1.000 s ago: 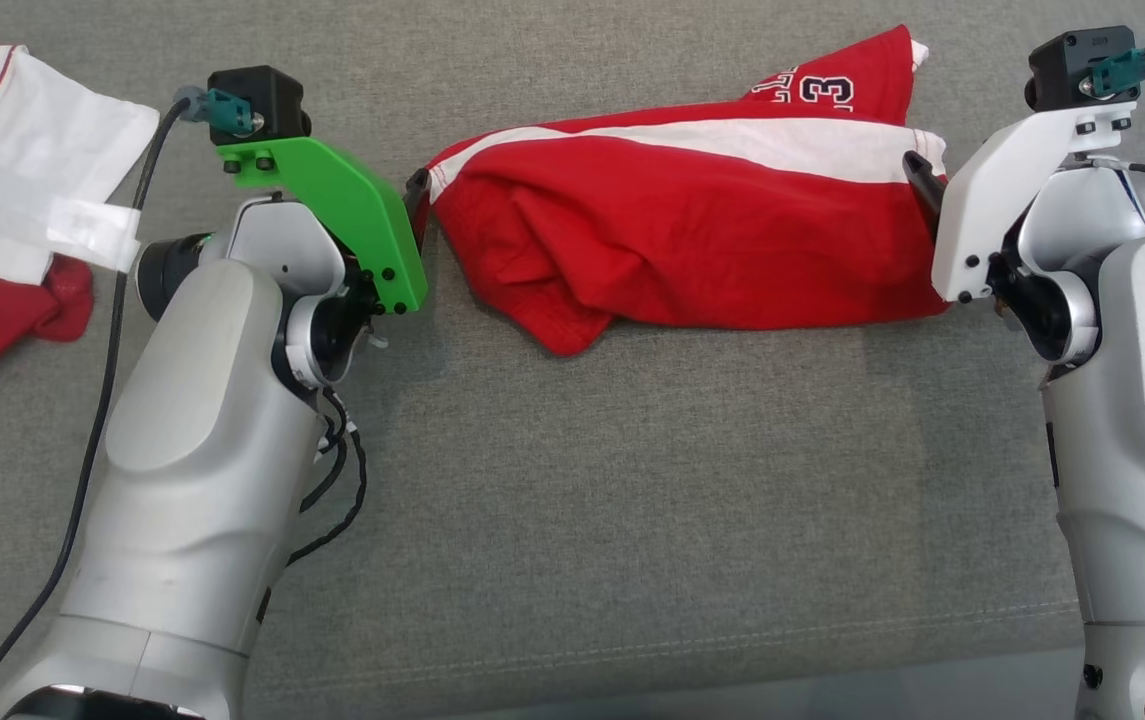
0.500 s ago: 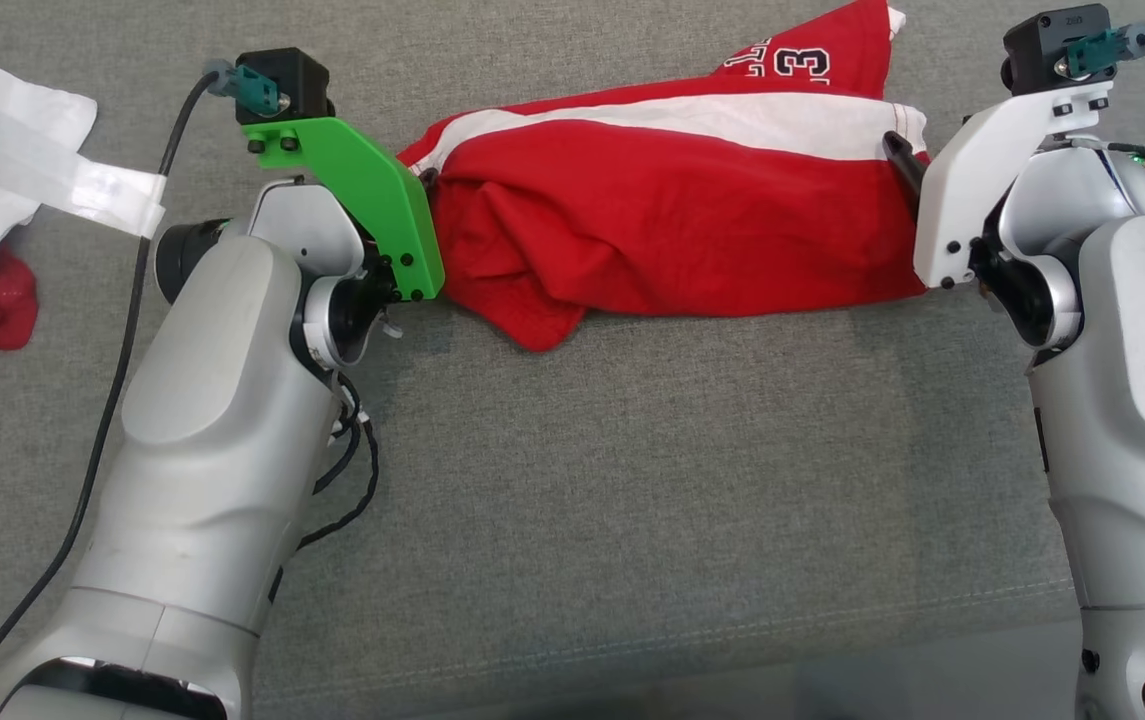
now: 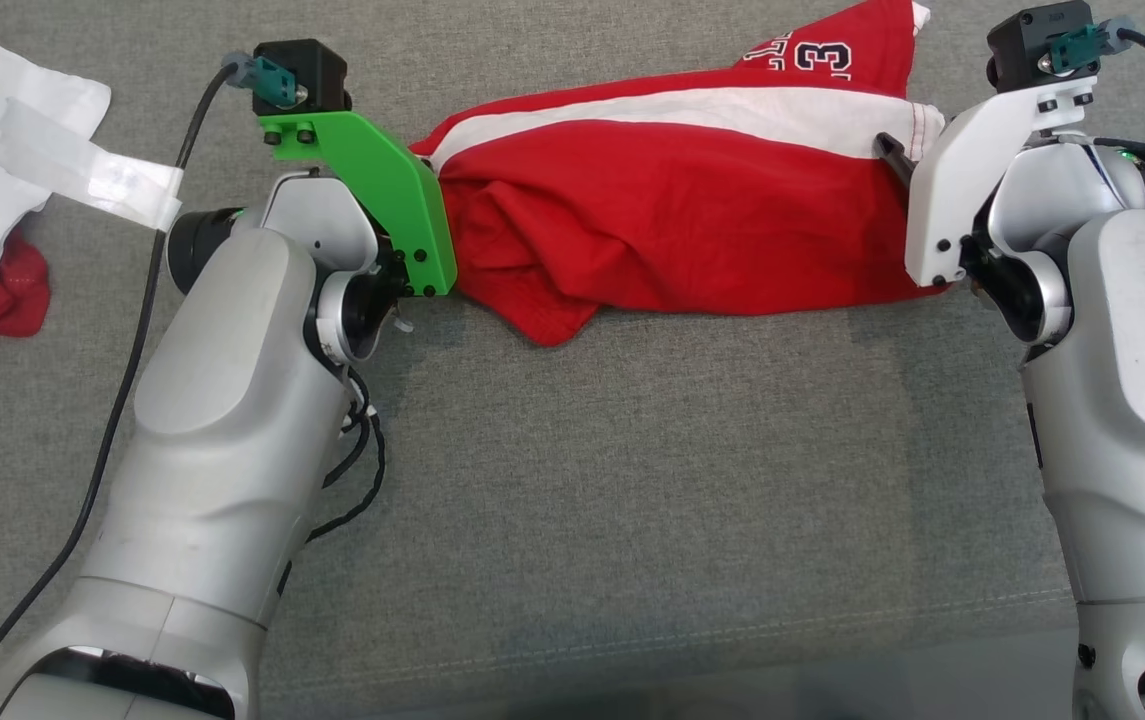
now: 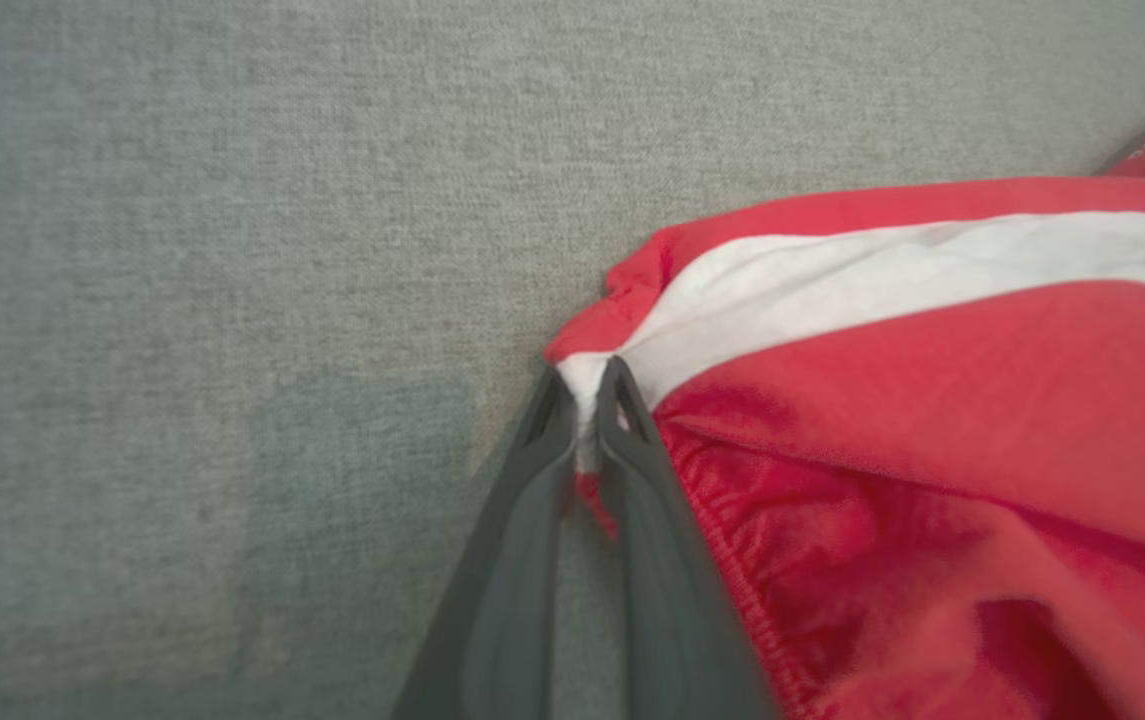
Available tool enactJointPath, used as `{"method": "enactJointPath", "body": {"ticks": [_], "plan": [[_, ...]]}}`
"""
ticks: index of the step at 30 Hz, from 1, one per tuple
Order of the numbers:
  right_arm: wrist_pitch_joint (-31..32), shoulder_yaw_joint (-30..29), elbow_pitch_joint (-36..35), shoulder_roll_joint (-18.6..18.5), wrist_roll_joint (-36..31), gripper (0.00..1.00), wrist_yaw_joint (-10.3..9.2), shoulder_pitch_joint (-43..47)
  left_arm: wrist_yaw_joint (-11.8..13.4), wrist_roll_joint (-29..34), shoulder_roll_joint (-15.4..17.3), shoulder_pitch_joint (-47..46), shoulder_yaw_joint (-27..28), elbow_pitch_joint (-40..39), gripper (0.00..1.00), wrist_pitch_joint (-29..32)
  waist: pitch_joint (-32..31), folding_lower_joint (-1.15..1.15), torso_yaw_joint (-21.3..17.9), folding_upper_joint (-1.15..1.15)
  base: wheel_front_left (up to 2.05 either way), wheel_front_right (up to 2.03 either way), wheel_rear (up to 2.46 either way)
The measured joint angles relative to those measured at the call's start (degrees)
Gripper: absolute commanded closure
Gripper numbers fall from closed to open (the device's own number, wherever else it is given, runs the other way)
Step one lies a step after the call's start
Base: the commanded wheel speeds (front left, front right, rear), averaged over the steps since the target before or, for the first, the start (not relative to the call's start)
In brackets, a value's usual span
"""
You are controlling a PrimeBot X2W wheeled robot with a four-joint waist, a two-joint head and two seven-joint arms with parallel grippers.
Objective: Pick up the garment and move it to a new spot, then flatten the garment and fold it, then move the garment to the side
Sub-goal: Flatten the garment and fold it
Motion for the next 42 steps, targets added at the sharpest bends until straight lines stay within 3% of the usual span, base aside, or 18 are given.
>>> {"method": "enactJointPath", "body": {"ticks": [2,3,5,6,7,19,25,30,33,38,42], "plan": [[0.1,0.1,0.5,0.1,0.0,0.69,0.00,0.0,-0.1,-0.1,-0.1,0.0,-0.2,0.3,1.00,-0.2,-0.2,0.00,0.1,0.00,0.00,0.00,0.00],[0.1,0.0,0.7,0.1,0.0,0.69,0.00,0.0,-0.1,-0.1,-0.1,0.0,-0.2,0.4,1.00,-0.2,-0.2,0.00,0.2,0.00,0.00,0.00,0.00],[0.3,-0.1,0.8,0.1,-0.1,0.78,0.00,0.0,-0.1,-0.1,-0.1,0.0,-0.3,0.5,1.00,-0.2,-0.2,0.00,0.2,0.00,0.00,0.00,0.00],[0.3,-0.3,1.0,0.1,-0.1,0.93,0.00,0.0,-0.1,-0.1,-0.1,-0.1,-0.3,0.5,1.00,-0.3,-0.2,0.00,0.2,0.00,0.00,0.00,0.00],[0.3,-0.3,1.1,0.1,-0.1,1.00,0.00,0.0,-0.1,-0.1,-0.1,-0.1,-0.3,0.6,1.00,-0.4,-0.2,0.00,0.3,0.00,0.00,0.00,0.00],[-5.3,-2.2,1.2,0.8,0.8,1.00,0.00,-1.5,-1.2,-1.8,0.0,-1.4,1.5,-0.6,1.00,-5.7,-1.4,0.00,0.7,0.00,0.00,0.00,0.00],[-9.0,-1.4,2.0,2.1,4.3,1.00,0.00,-5.4,-2.5,-3.4,0.8,-4.4,3.8,-2.7,1.00,-8.2,-1.7,0.00,0.3,0.00,0.00,0.00,0.00],[-13.5,4.2,4.5,1.3,6.8,1.00,0.00,-12.9,-5.7,-4.5,3.0,-8.6,5.3,-4.8,1.00,-9.2,-0.5,0.00,-0.6,0.00,0.00,0.00,0.00],[-17.7,7.9,6.4,-1.2,6.5,1.00,0.03,-18.8,-7.6,-5.0,4.8,-11.8,5.4,-5.8,1.00,-8.2,0.7,0.00,-1.1,0.00,0.00,0.00,0.00],[-24.6,12.8,10.7,-3.6,7.3,1.00,0.03,-28.7,-9.1,-3.9,7.4,-18.7,6.0,-8.8,1.00,-9.2,3.6,0.00,-1.5,0.00,0.00,0.00,0.00],[-31.0,13.1,14.5,-5.6,6.3,1.00,0.03,-36.4,-9.4,-3.8,8.0,-25.1,8.4,-10.6,1.00,-14.3,6.2,0.00,-1.7,0.00,0.00,0.00,0.00]]}}
